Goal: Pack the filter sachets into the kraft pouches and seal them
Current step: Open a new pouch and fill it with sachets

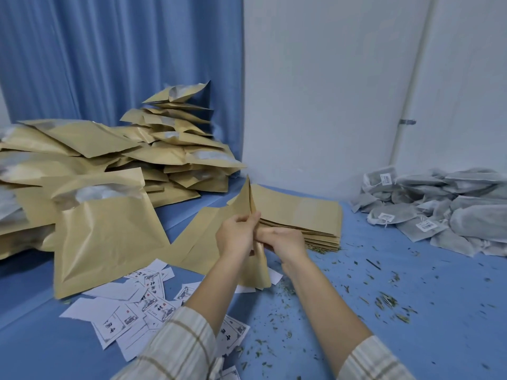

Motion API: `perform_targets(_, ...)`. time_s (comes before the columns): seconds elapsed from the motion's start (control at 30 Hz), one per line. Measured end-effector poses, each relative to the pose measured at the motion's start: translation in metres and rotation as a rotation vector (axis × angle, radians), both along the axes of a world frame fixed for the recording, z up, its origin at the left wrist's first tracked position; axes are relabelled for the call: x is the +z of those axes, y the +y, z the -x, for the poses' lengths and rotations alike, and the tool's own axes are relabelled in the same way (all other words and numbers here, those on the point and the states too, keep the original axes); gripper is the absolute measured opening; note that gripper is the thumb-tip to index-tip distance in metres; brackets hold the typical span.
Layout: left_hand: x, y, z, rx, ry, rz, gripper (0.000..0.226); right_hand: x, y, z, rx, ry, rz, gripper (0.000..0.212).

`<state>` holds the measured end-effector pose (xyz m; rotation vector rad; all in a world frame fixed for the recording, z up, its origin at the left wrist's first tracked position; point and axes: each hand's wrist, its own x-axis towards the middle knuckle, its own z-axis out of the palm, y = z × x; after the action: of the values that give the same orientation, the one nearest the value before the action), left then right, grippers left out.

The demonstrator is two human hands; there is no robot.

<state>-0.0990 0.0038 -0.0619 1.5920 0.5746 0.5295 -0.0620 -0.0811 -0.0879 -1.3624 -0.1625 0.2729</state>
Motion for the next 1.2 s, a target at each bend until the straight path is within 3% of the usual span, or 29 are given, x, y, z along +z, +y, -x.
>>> perform_targets(0.07,-0.003,0.001,0.002,-0.01,-0.04,0.013,0.021,-0.001,-0.002,-0.001,0.081,0.013,-0.007,0.035)
perform_targets(0.13,-0.005,0.001,0.003,-0.019,-0.069,0.014,0.028,-0.002,-0.005,-0.002,0.159,0.045,-0.052,0.024)
perform_targets(0.23,-0.008,0.002,-0.001,0.017,-0.043,-0.174,0.037,-0.006,-0.003,-0.001,0.092,0.023,-0.056,0.012)
perform_targets(0.27,-0.01,0.002,-0.002,0.027,-0.021,-0.281,0.037,-0.006,-0.002,0.0,0.007,-0.08,0.033,0.014)
perform_targets(0.37,-0.012,-0.004,0.001,0.043,0.003,-0.579,0.038,-0.008,0.003,0.004,-0.181,-0.603,0.59,0.023)
perform_targets(0.43,-0.012,-0.009,0.003,0.02,-0.018,-0.635,0.043,-0.01,0.007,0.006,-0.174,-0.72,0.7,0.024)
perform_targets(0.5,-0.011,-0.008,0.001,0.046,-0.003,-0.631,0.039,-0.011,0.008,0.001,-0.269,-0.666,0.639,0.02)
perform_targets(0.6,-0.014,-0.004,-0.003,0.122,-0.044,-0.591,0.034,-0.006,-0.002,-0.013,-0.458,-0.401,0.467,0.01)
perform_targets(0.7,-0.01,-0.006,-0.004,0.092,-0.061,-0.669,0.033,-0.007,-0.014,-0.019,-0.38,-0.405,0.432,0.009)
perform_targets(0.77,-0.005,-0.01,-0.008,0.05,0.01,-0.835,0.03,-0.006,-0.019,-0.017,-0.391,-0.587,0.483,0.014)
perform_targets(0.83,-0.001,-0.014,-0.011,0.037,0.09,-0.998,0.028,-0.003,-0.022,-0.016,-0.437,-0.805,0.666,0.01)
perform_targets(0.87,0.0,-0.017,-0.012,0.037,0.117,-1.056,0.027,-0.002,-0.024,-0.017,-0.41,-0.846,0.719,0.004)
perform_targets(1.03,0.005,-0.037,-0.009,0.022,0.142,-1.312,0.021,0.016,-0.032,-0.021,-0.139,-1.064,0.909,0.017)
perform_targets(1.1,0.009,-0.043,-0.008,-0.01,0.125,-1.33,0.02,0.025,-0.035,-0.024,-0.095,-1.065,0.934,0.013)
perform_targets(1.2,0.019,-0.048,-0.003,0.006,-0.069,-1.347,0.009,0.036,-0.042,-0.031,-0.106,-1.065,1.003,0.011)
